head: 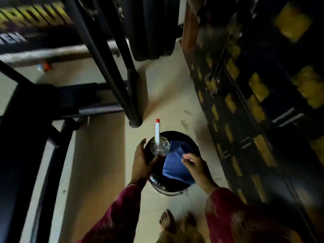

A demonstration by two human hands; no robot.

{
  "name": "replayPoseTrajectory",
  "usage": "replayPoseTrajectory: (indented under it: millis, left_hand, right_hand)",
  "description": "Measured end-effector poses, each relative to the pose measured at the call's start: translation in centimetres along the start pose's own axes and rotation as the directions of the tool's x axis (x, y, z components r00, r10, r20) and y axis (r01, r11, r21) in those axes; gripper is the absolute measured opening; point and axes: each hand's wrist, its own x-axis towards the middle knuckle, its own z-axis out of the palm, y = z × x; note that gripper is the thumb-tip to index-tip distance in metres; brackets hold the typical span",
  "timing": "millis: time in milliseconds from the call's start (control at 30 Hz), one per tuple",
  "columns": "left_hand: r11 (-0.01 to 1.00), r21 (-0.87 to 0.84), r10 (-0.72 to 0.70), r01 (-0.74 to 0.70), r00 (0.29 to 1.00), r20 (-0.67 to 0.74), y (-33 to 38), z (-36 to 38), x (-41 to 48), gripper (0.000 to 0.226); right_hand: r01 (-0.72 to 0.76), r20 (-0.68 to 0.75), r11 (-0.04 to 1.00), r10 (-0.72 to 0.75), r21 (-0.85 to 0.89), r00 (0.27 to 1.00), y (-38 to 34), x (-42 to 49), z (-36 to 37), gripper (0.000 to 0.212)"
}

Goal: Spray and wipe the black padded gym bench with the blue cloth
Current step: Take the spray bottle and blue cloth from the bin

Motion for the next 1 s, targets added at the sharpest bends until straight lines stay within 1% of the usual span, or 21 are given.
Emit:
replayPoseTrajectory:
  millis: [67, 133, 167, 200, 267, 300, 333, 400, 467, 500, 567, 633, 667, 733, 767, 833, 867, 900, 967, 1000]
  left_hand:
    - [0.999, 0.030, 0.017, -0.017, 1.000, -0.018, -2.7, 1.7, 4.0, 0.115]
    - [0.993, 0.096, 0.066, -0.067, 0.998, 0.017, -4.9, 2.2, 7.3, 0.130]
    - [0.989, 0.101, 0.105, -0.110, 0.993, 0.057, -5.5, 2.4, 8.7, 0.132]
    - [0.988, 0.066, 0.133, -0.142, 0.984, 0.122, -6.0, 2.8, 10.0, 0.131]
    - [0.974, -0.106, 0.221, -0.200, 0.943, 0.248, -6.7, 3.3, 11.7, 0.128]
    - [0.965, -0.166, 0.247, -0.205, 0.925, 0.289, -6.9, 3.5, 12.1, 0.125]
    - [0.961, -0.169, 0.263, -0.219, 0.914, 0.309, -6.7, 3.7, 12.5, 0.121]
    - [0.955, -0.137, 0.293, -0.262, 0.902, 0.318, -6.1, 4.0, 13.2, 0.114]
    - [0.950, -0.118, 0.312, -0.291, 0.911, 0.270, -5.7, 4.3, 13.5, 0.107]
    - [0.948, -0.108, 0.316, -0.299, 0.918, 0.240, -5.5, 4.4, 13.6, 0.104]
    - [0.952, -0.093, 0.306, -0.293, 0.930, 0.202, -5.3, 4.8, 13.6, 0.095]
    - [0.957, -0.097, 0.284, -0.272, 0.948, 0.145, -5.2, 5.5, 13.2, 0.080]
    - [0.957, -0.099, 0.282, -0.274, 0.955, 0.086, -5.0, 5.9, 12.9, 0.073]
    - [0.958, -0.092, 0.267, -0.272, 0.961, -0.070, -4.5, 6.6, 12.0, 0.061]
    - [0.961, -0.092, 0.248, -0.262, 0.958, -0.144, -4.5, 6.8, 11.7, 0.058]
    - [0.967, -0.118, 0.188, -0.226, 0.944, -0.271, -4.7, 7.0, 11.1, 0.052]
    - [0.967, -0.152, 0.148, -0.206, 0.933, -0.328, -4.8, 6.6, 11.0, 0.049]
    - [0.960, -0.200, 0.109, -0.196, 0.919, -0.379, -4.9, 6.1, 10.8, 0.045]
    - [0.939, -0.287, 0.043, -0.189, 0.893, -0.448, -5.2, 4.5, 10.3, 0.043]
    - [0.933, -0.314, 0.009, -0.175, 0.885, -0.465, -5.3, 3.7, 10.0, 0.045]
  right_hand:
    - [0.062, -0.038, 0.998, -0.063, -0.027, 0.997, 2.1, 4.9, 1.3, 0.033]
    - [0.081, -0.034, 0.991, -0.085, -0.103, 0.996, 4.2, 8.8, 2.5, 0.054]
    - [0.097, -0.025, 0.983, -0.102, -0.153, 0.994, 5.3, 10.4, 3.1, 0.067]
    - [0.102, -0.008, 0.976, -0.105, -0.195, 0.994, 6.4, 11.6, 3.7, 0.079]
    - [0.127, 0.002, 0.956, -0.131, -0.263, 0.991, 8.3, 13.1, 4.6, 0.095]
    - [0.146, 0.009, 0.938, -0.151, -0.313, 0.988, 9.0, 13.4, 5.0, 0.098]
    - [0.149, 0.022, 0.927, -0.151, -0.343, 0.988, 9.5, 13.6, 5.2, 0.096]
    - [0.128, 0.054, 0.950, -0.118, -0.285, 0.992, 10.2, 14.1, 5.6, 0.083]
    - [0.110, 0.089, 0.973, -0.094, -0.204, 0.992, 10.1, 14.5, 5.5, 0.067]
    - [0.119, 0.111, 0.974, -0.099, -0.192, 0.989, 10.1, 14.6, 5.5, 0.060]
    - [0.162, 0.126, 0.968, -0.140, -0.192, 0.982, 10.1, 14.5, 5.5, 0.054]
    - [0.209, 0.091, 0.965, -0.197, -0.159, 0.976, 10.0, 14.1, 5.4, 0.052]
    - [0.221, 0.074, 0.970, -0.214, -0.103, 0.974, 9.8, 13.7, 5.1, 0.049]
    - [0.190, 0.066, 0.982, -0.190, 0.010, 0.980, 9.4, 12.8, 4.7, 0.041]
    - [0.161, 0.071, 0.986, -0.163, 0.037, 0.984, 9.2, 12.4, 4.6, 0.037]
    - [0.127, 0.064, 0.991, -0.130, 0.041, 0.989, 9.2, 11.5, 4.5, 0.039]
    - [0.119, 0.068, 0.992, -0.122, 0.045, 0.990, 9.3, 11.3, 4.6, 0.037]
    - [0.097, 0.079, 0.994, -0.100, 0.043, 0.992, 8.9, 11.0, 4.7, 0.031]
    - [0.065, 0.089, 0.996, -0.071, 0.069, 0.994, 7.7, 10.5, 5.2, 0.019]
    - [0.063, 0.081, 0.994, -0.070, 0.091, 0.994, 6.9, 10.3, 5.4, 0.019]
